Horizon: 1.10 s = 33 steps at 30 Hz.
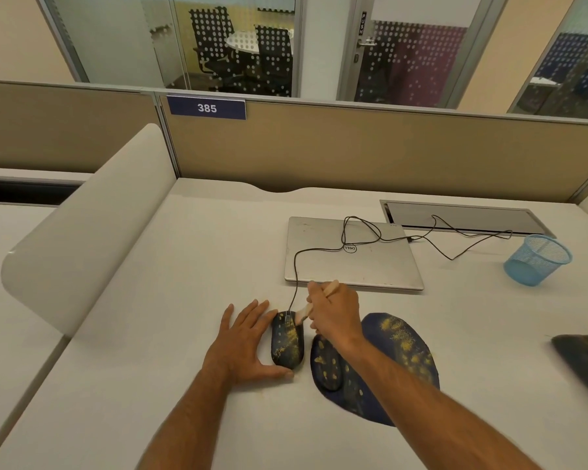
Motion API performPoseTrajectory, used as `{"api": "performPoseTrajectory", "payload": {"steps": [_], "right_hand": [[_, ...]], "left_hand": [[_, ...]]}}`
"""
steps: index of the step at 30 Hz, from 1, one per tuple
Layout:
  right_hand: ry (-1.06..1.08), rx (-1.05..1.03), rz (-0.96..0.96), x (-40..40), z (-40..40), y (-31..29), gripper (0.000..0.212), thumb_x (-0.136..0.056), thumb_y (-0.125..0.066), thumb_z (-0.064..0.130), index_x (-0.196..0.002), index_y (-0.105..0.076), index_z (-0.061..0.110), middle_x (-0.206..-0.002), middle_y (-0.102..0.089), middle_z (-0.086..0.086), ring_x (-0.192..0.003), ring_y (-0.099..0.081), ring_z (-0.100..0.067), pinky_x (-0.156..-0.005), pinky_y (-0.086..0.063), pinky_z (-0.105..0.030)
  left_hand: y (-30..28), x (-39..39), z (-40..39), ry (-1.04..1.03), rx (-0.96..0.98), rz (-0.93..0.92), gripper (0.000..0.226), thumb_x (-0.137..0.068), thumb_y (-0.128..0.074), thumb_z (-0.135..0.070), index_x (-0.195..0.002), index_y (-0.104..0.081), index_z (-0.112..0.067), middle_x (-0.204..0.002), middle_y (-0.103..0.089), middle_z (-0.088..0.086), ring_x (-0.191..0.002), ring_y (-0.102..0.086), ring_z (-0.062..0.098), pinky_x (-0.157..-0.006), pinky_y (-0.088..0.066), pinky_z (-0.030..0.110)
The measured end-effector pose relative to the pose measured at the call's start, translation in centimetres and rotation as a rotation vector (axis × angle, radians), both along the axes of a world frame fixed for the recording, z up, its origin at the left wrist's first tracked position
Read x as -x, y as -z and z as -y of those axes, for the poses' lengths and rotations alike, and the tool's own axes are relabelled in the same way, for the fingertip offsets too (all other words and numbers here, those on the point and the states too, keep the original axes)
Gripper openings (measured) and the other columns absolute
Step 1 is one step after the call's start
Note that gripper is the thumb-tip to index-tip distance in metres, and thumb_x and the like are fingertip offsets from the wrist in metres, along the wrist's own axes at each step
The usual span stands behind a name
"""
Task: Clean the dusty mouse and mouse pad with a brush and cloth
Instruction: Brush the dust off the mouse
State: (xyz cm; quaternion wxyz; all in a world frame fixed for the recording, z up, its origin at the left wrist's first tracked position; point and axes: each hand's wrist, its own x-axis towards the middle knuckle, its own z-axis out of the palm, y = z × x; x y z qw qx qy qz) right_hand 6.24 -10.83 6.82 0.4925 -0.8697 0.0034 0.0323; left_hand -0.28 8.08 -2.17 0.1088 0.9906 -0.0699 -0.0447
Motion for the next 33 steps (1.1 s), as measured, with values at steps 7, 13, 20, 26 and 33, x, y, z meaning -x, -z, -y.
{"api": "performPoseTrajectory", "payload": {"steps": [7, 13, 20, 26, 33], "right_hand": [[-0.054, 0.078, 0.018, 1.0, 0.3, 0.3, 0.048, -0.094, -0.05, 0.037, -0.067, -0.068, 0.003, -0.065, -0.068, -0.014, -0.06, -0.066, -0.027, -0.058, -0.057, -0.045], [-0.078, 0.061, 0.03, 2.2, 0.3, 0.2, 0.047, -0.096, -0.049, 0.041, -0.066, -0.067, 0.009, -0.062, -0.067, -0.009, -0.058, -0.066, -0.023, -0.057, -0.058, -0.041], [-0.066, 0.018, 0.158, 4.1, 0.9, 0.3, 0.042, -0.098, -0.049, 0.039, -0.062, -0.059, 0.018, -0.059, -0.062, -0.001, -0.056, -0.061, -0.014, -0.049, -0.052, -0.027], [-0.125, 0.073, 0.218, 5.6, 1.7, 0.8, 0.047, -0.098, -0.051, 0.032, -0.052, -0.041, 0.032, -0.047, -0.041, 0.013, -0.044, -0.043, -0.006, -0.042, -0.035, -0.016], [-0.192, 0.052, 0.266, 7.1, 2.4, 2.2, 0.046, -0.097, -0.052, 0.029, -0.053, -0.04, 0.033, -0.047, -0.041, 0.012, -0.047, -0.046, -0.008, -0.043, -0.032, -0.017]], "left_hand": [[0.1, 0.1, 0.0, -0.005, 0.008, 0.026, 0.129, -0.055, -0.032, -0.107, -0.158, -0.011, -0.033, -0.166, -0.002, -0.01, -0.151, 0.01, 0.008, -0.12, 0.016, 0.049], [0.0, 0.1, 0.0, -0.001, -0.003, 0.015, 0.129, -0.055, -0.03, -0.107, -0.158, -0.01, -0.032, -0.166, -0.001, -0.01, -0.151, 0.01, 0.008, -0.121, 0.013, 0.051], [0.4, 0.0, -0.1, -0.002, 0.01, 0.033, 0.13, -0.055, -0.031, -0.107, -0.158, -0.013, -0.031, -0.166, -0.005, -0.009, -0.151, 0.008, 0.008, -0.121, 0.012, 0.051], [0.5, -0.1, 0.0, -0.008, -0.009, 0.016, 0.13, -0.054, -0.028, -0.108, -0.158, -0.011, -0.032, -0.166, -0.004, -0.01, -0.152, 0.008, 0.009, -0.121, 0.012, 0.052], [0.5, -0.1, 0.0, -0.008, -0.013, 0.016, 0.129, -0.054, -0.027, -0.108, -0.158, -0.01, -0.033, -0.166, -0.002, -0.01, -0.152, 0.008, 0.009, -0.121, 0.011, 0.052]]}}
